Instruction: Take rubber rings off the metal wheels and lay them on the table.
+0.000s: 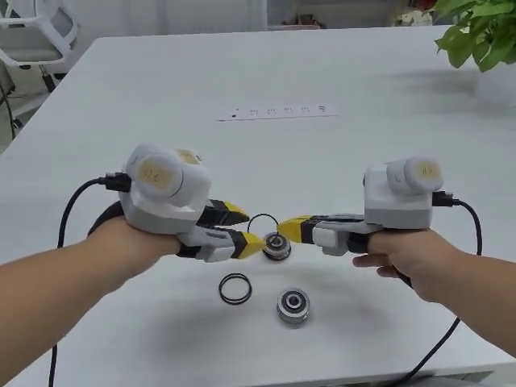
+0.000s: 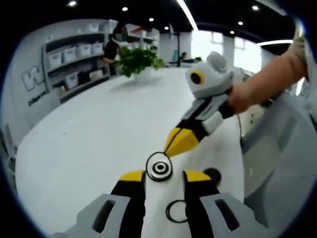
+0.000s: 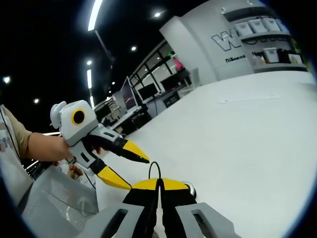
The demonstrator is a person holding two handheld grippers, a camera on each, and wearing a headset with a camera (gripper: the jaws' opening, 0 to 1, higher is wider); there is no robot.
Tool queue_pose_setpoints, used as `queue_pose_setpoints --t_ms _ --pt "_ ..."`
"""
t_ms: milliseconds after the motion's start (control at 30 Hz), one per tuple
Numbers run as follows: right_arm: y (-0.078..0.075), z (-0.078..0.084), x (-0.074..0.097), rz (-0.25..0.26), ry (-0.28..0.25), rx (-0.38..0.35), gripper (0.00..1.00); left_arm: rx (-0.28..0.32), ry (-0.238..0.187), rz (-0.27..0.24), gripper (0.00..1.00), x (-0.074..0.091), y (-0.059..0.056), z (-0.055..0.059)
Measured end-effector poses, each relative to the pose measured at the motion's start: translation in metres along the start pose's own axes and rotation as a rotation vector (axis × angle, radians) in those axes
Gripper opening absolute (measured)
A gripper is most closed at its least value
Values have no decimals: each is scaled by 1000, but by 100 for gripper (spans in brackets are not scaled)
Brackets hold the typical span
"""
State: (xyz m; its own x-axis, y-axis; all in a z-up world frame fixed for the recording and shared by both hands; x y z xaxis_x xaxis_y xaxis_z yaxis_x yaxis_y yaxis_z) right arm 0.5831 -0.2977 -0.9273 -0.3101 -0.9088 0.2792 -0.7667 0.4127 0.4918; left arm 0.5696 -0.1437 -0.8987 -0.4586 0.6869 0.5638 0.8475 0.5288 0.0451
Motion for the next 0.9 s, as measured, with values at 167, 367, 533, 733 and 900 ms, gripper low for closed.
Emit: queue_pose_setpoints --t_ms 167,367,533,733,900 --pt "4 1 -1 -12 10 6 0 7 -16 -1 37 11 -5 1" --pt "7 3 -4 -21 24 9 0 6 -24 4 43 22 -10 5" --pt "16 5 -7 -33 42 13 0 -8 -22 9 49 31 -15 12" --pt "21 12 -11 -50 79 20 0 3 -22 16 56 40 -18 19" --pt "26 16 -16 -67 110 23 0 17 -21 18 61 48 -19 27"
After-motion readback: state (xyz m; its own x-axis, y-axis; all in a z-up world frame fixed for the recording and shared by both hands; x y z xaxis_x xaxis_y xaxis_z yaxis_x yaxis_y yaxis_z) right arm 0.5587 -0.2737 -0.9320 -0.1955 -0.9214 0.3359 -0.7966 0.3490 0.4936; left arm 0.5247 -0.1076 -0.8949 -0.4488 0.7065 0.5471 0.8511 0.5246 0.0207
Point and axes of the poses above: the centre of the closed fingertips' face, and the gripper's own axes: x roughly backward along the fingers, y roughly to its left, z roughly out of its underside, the point moved 8 cm from there along x, roughly backward along the fingers, and after that the axes turned 4 degrees about -z, right-handed, at the moved point
